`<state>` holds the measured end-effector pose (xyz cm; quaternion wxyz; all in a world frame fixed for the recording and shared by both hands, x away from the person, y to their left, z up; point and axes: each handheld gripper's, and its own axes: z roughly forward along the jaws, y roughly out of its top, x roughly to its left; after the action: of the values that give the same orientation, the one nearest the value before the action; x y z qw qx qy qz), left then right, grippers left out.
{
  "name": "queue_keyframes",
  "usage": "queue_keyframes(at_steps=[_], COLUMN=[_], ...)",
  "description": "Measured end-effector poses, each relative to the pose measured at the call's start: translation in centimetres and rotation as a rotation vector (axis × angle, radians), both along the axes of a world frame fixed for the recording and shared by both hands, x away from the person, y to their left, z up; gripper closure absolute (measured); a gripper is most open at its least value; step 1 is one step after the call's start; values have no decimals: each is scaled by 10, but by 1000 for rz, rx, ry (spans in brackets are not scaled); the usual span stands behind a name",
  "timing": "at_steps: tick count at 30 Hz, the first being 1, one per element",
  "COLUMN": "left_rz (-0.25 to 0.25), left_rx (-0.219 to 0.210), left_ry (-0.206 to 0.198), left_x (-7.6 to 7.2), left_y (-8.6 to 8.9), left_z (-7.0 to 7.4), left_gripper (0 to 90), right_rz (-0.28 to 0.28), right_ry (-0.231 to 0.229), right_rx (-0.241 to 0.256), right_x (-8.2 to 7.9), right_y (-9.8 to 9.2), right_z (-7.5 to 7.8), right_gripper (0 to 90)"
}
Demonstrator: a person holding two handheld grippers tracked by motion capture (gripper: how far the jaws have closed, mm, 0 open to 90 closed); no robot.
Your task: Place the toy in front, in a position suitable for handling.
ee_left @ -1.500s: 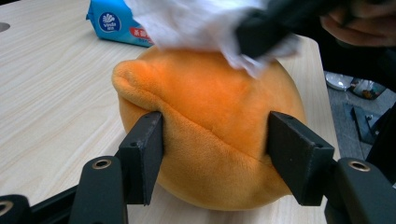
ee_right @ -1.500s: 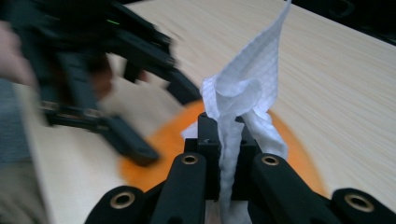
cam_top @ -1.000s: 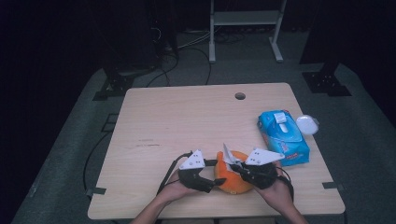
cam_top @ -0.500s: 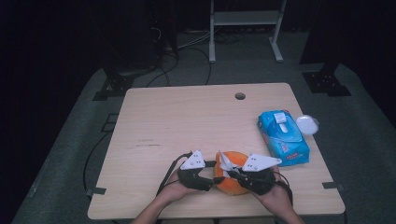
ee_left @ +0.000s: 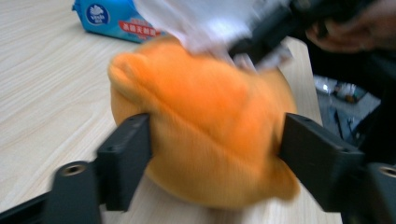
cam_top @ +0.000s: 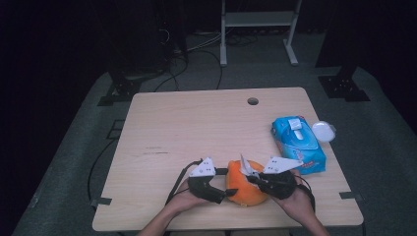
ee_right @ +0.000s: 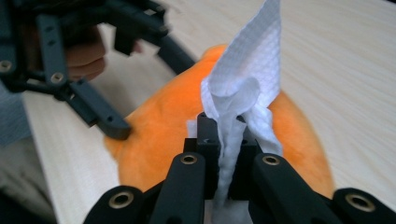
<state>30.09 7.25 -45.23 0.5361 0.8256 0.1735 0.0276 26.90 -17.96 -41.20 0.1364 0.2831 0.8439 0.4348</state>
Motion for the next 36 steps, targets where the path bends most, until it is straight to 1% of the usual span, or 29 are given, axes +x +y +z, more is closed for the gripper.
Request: queue_keyframes(at_steps=[1,2,4,6,7,8,9,10,11,13,14,16,17,18,19,20,22,23,25,26,27,28,29,31,35,36], left_rz=[2,0,-2,2,-7,-12,-17,-19,-18,-17,-18,-24,-25,-27,-32,-31,-18,-10,-3,-9,-14,-14,-15,-18,-50,-53], left_rx=[9,24,40,53,57,66,82,91,94,84,79,78,72,66,67,60,12,-3,-27,-28,-17,-7,-5,4,26,26], left_ry=[-6,-30,-56,-84,-99,-118,-137,-147,-150,-140,-137,-142,-139,-135,-129,-118,-80,-66,-51,-43,-61,-75,-79,-103,-173,-185], left_x=[-1,-2,-5,-8,-10,-12,-14,-15,-16,-14,-14,-15,-15,-15,-14,-13,-10,-9,-7,-7,-8,-9,-10,-12,-19,-20], left_y=[-1,-1,-2,-5,-6,-7,-9,-9,-9,-7,-6,-7,-7,-8,-8,-7,-5,-4,-4,-3,-4,-4,-5,-7,-11,-12], left_z=[-1,-1,1,3,4,4,5,5,4,3,2,2,3,3,5,6,6,7,7,7,7,6,6,7,10,10], left_gripper=[219,246,310,338,343,347,347,346,346,349,352,352,351,338,310,271,204,175,150,156,213,247,274,297,311,311], right_rz=[15,22,22,2,0,2,13,21,27,19,8,-37,-54,-62,-59,-51,-18,4,54,77,81,78,73,50,31,32], right_ry=[-5,-8,-15,-56,-68,-78,-83,-85,-96,-102,-103,-99,-85,-57,-41,-30,-27,-16,-14,-4,-10,-18,-23,-38,-64,-80], right_rx=[-14,-26,-35,-18,-5,4,4,-4,-16,-26,-22,-8,1,17,29,30,20,20,14,12,4,-5,3,36,47,38], right_x=[-1,-2,-2,-6,-7,-9,-10,-12,-12,-10,-8,-2,1,3,4,4,1,-1,-4,-6,-7,-8,-8,-8,-12,-12], right_y=[2,3,4,5,7,10,15,20,24,26,24,14,9,3,0,-1,1,3,8,10,12,13,12,12,23,26], right_z=[0,0,2,6,9,11,12,12,12,12,12,13,13,12,11,8,5,5,5,6,6,7,8,12,16,17], right_gripper=[857,857,856,856,856,856,855,854,853,853,853,853,853,853,853,853,855,856,856,856,856,855,854,851,851,851])
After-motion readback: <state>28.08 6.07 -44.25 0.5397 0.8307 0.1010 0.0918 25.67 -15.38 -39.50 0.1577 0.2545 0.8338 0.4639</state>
